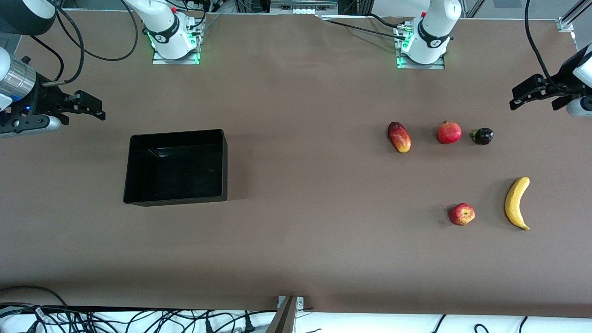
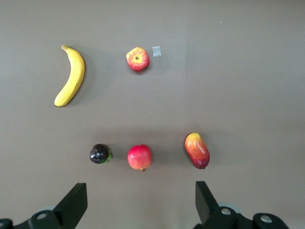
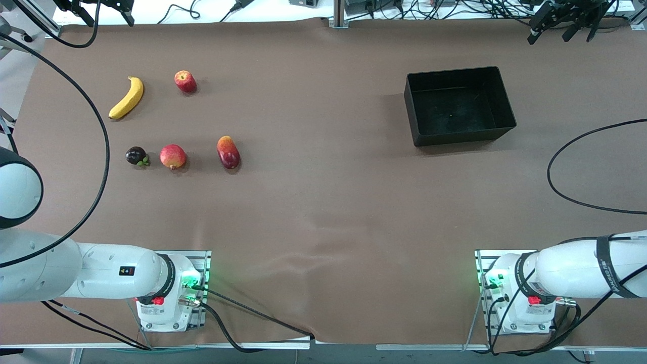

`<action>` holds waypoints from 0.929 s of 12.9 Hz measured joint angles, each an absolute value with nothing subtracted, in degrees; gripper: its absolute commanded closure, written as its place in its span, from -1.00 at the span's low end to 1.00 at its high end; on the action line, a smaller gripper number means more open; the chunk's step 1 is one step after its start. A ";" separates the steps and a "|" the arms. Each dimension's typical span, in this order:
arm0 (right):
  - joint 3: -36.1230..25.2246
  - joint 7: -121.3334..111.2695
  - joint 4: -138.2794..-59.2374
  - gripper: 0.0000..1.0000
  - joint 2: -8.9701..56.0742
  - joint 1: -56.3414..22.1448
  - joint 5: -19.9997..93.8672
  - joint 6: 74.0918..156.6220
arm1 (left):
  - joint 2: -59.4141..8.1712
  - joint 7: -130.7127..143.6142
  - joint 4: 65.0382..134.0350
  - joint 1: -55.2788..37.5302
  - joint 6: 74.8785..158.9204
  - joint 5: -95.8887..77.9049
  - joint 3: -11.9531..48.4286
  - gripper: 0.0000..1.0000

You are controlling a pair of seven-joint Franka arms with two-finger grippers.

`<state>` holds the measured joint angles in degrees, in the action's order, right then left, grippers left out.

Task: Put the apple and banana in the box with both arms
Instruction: 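Grasp the red-yellow apple with the left gripper while the right gripper reaches the box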

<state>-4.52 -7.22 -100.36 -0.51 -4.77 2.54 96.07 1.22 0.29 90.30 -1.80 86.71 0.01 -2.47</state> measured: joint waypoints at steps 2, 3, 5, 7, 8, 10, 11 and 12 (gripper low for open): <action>-4.52 -7.26 -100.34 -1.00 -0.51 -4.75 2.48 96.07 | 1.21 0.29 90.30 -1.82 86.71 0.02 -2.90 -1.00; -4.52 -7.35 -100.34 -1.00 -0.49 -4.73 2.47 96.07 | 1.20 0.29 90.30 -1.83 86.71 0.02 -3.04 -1.00; -4.52 -7.41 -100.39 -1.00 0.21 -4.63 2.10 96.03 | 1.14 0.29 90.30 -1.83 86.71 0.02 -3.27 -1.00; -4.55 -7.41 -101.40 -1.00 2.87 -4.45 0.70 96.80 | 1.11 0.29 90.30 -1.85 86.71 0.02 -3.31 -1.00; -4.69 -7.40 -102.99 -1.00 4.60 -4.29 0.34 99.53 | 1.09 0.29 90.30 -1.87 86.71 0.02 -3.32 -1.00; -5.90 -7.41 -109.34 -1.00 7.66 -3.96 0.19 109.51 | 1.05 0.29 90.30 -1.90 86.71 0.02 -3.34 -1.00; -6.83 -7.48 -113.42 -1.00 8.76 -3.82 0.17 115.41 | 1.04 0.29 90.30 -1.91 86.71 0.02 -3.36 -1.00; -7.73 -7.59 -117.47 -1.00 9.66 -3.72 0.16 121.07 | 0.96 0.29 90.30 -1.92 86.72 0.02 -3.36 -1.00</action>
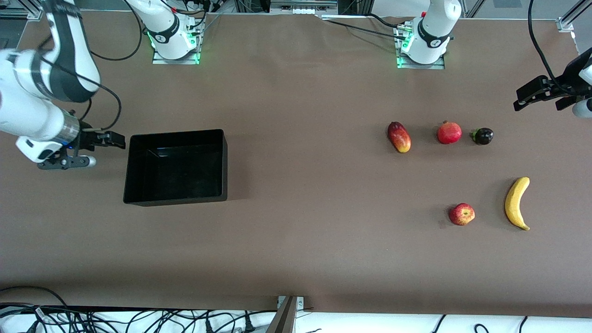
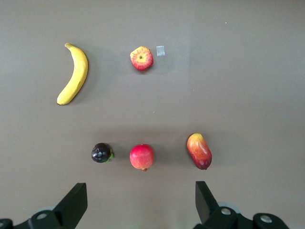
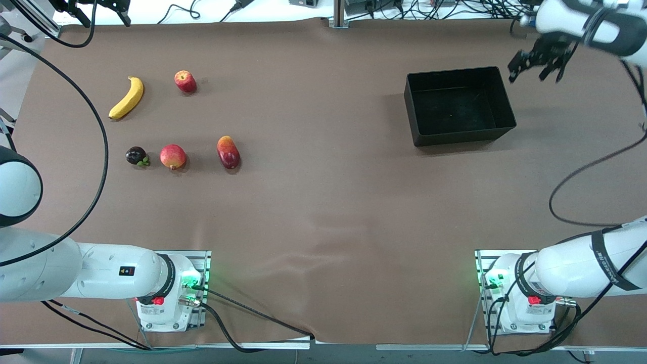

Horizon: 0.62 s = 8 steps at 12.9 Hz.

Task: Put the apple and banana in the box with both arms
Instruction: 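Grasp the red-yellow apple with the left gripper while the right gripper reaches the box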

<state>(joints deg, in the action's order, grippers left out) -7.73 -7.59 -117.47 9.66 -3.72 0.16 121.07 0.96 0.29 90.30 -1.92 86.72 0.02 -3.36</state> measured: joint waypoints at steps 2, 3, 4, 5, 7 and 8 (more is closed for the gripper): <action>-9.10 -7.84 -123.04 -1.00 11.37 -3.62 0.15 128.95 | -0.03 0.68 90.34 -1.99 87.81 0.02 -3.36 -1.00; -9.58 -7.89 -124.27 -1.00 12.26 -3.58 0.15 130.78 | -1.48 1.73 90.46 -2.15 89.40 0.02 -3.36 -1.00; -9.83 -7.91 -124.69 -1.00 13.11 -3.53 0.16 131.84 | -3.58 3.26 90.83 -2.45 91.98 0.02 -3.32 -1.00; -9.88 -7.91 -124.73 -1.00 13.85 -3.48 0.17 132.69 | -6.29 4.35 91.71 -2.83 95.69 0.02 -3.29 -1.00; -9.87 -7.91 -124.82 -0.73 15.42 -3.47 0.23 134.70 | -12.55 5.06 93.89 -3.16 105.30 0.02 -3.31 -1.00; -9.87 -7.90 -125.01 -0.32 16.35 -3.47 0.46 135.87 | -15.65 5.20 94.72 -3.15 110.10 0.02 -3.44 -1.00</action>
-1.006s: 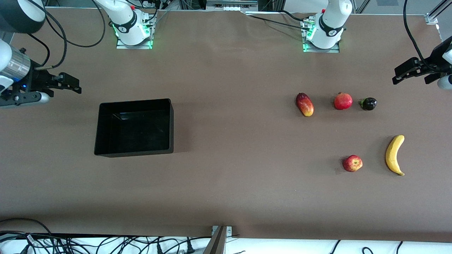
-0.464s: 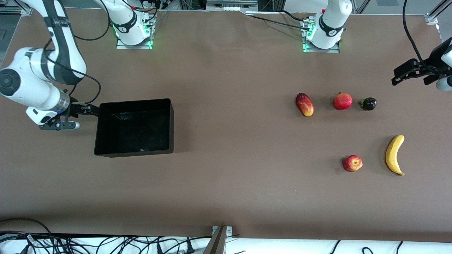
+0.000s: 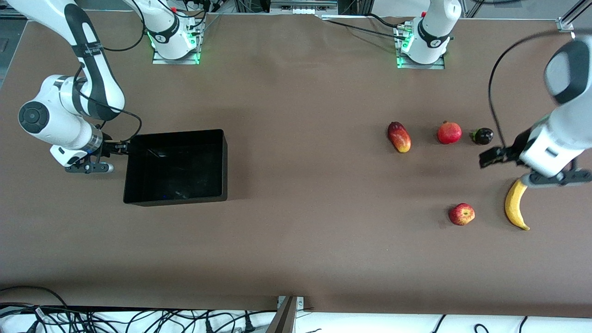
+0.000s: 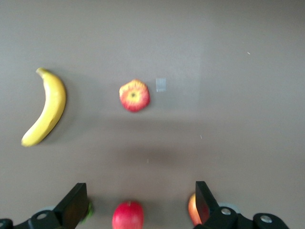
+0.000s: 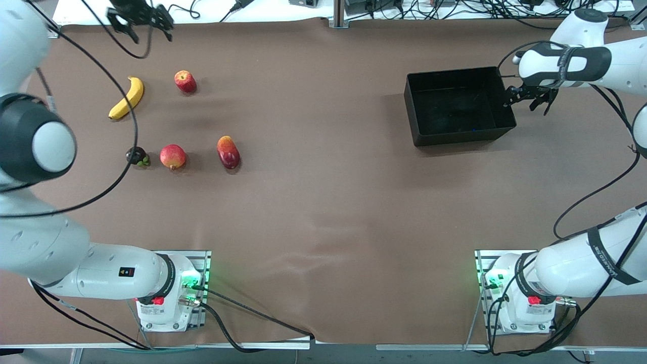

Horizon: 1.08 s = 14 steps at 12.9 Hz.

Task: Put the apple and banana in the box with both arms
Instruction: 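Grasp the red-yellow apple with the left gripper while the right gripper reaches the box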

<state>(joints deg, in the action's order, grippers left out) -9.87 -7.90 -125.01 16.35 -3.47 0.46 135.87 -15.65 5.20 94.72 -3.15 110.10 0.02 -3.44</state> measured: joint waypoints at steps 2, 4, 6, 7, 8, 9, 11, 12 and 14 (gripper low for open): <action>-9.86 -7.90 -125.39 0.81 18.09 -3.47 0.96 137.71 | -21.18 5.22 95.18 -3.14 117.51 0.03 -4.20 -1.00; -9.67 -7.91 -125.44 1.00 19.21 -3.48 2.10 138.43 | -25.99 5.21 95.39 -3.13 124.48 0.03 -5.03 -1.00; -9.19 -7.90 -125.37 1.00 19.32 -3.57 2.53 138.57 | -30.64 5.08 95.48 -3.09 130.99 0.04 -5.60 -1.00; -8.69 -7.90 -125.04 1.00 19.27 -3.61 2.53 138.58 | -32.56 5.06 95.48 -3.09 133.59 0.04 -5.71 -1.00; -7.68 -7.90 -124.16 1.00 19.12 -3.63 2.52 138.40 | -34.21 5.06 95.49 -3.08 135.90 0.04 -5.80 -1.00; -6.21 -8.11 -122.61 1.00 18.85 -3.68 2.53 136.91 | -35.84 5.06 95.51 -3.07 138.15 0.04 -5.88 -1.00; -2.60 -7.70 -117.36 1.00 18.52 -3.99 2.54 131.16 | -38.43 5.05 95.62 -3.06 141.68 0.04 -6.24 -1.00; -0.91 -7.21 -113.98 1.00 18.44 -4.88 2.86 127.02 | -39.28 5.01 95.75 -3.05 143.06 0.12 -6.50 -1.00; 0.52 -1.86 -107.64 1.00 18.44 -10.20 4.56 122.12 | -40.19 4.96 95.93 -3.04 144.88 0.68 -6.84 -1.00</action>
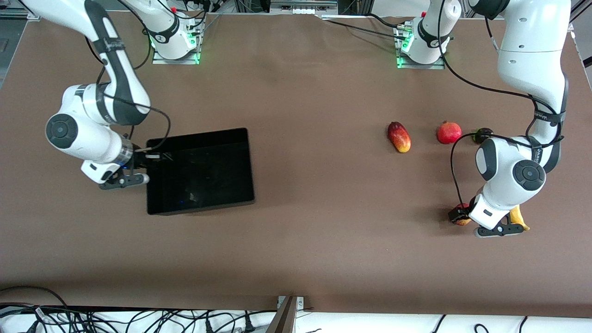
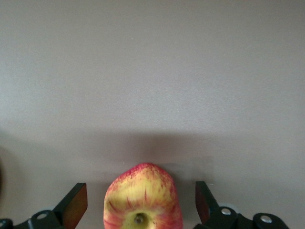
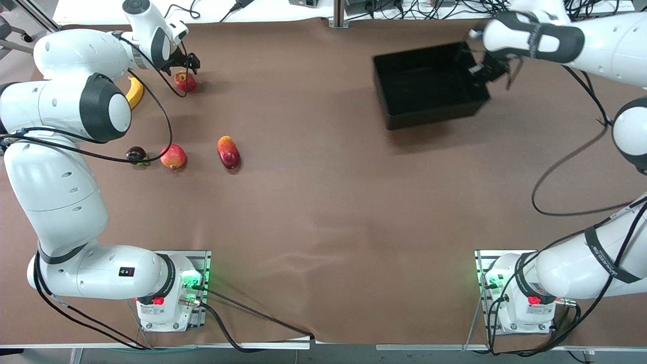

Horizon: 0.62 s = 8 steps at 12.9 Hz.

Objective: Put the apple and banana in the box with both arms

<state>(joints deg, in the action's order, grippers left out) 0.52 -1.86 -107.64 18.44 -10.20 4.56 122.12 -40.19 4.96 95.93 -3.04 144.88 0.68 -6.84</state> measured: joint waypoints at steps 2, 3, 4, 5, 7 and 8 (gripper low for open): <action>0.89 6.56 -104.41 1.00 19.11 -17.37 5.03 120.89 | -40.74 4.96 96.15 -3.03 146.32 0.97 -6.87 -1.00; 1.03 11.37 -103.32 1.00 20.19 -20.94 5.06 120.89 | -40.92 4.96 96.26 -3.03 146.49 1.00 -6.88 -1.00; 1.11 16.29 -101.76 1.00 21.98 -24.43 5.10 120.98 | -41.02 4.96 96.56 -3.03 146.65 1.01 -6.89 -1.00; 1.18 21.38 -99.50 1.00 24.45 -27.76 5.11 121.08 | -41.04 4.96 97.35 -3.03 147.58 1.02 -6.89 -1.00; 1.27 30.64 -93.77 1.00 30.60 -33.42 5.11 121.80 | -41.10 4.97 100.35 -3.03 151.94 1.03 -6.90 -0.89; 1.28 34.36 -90.76 1.00 33.84 -35.70 5.11 122.68 | -41.14 5.02 101.79 -3.03 153.92 1.03 -6.91 -0.13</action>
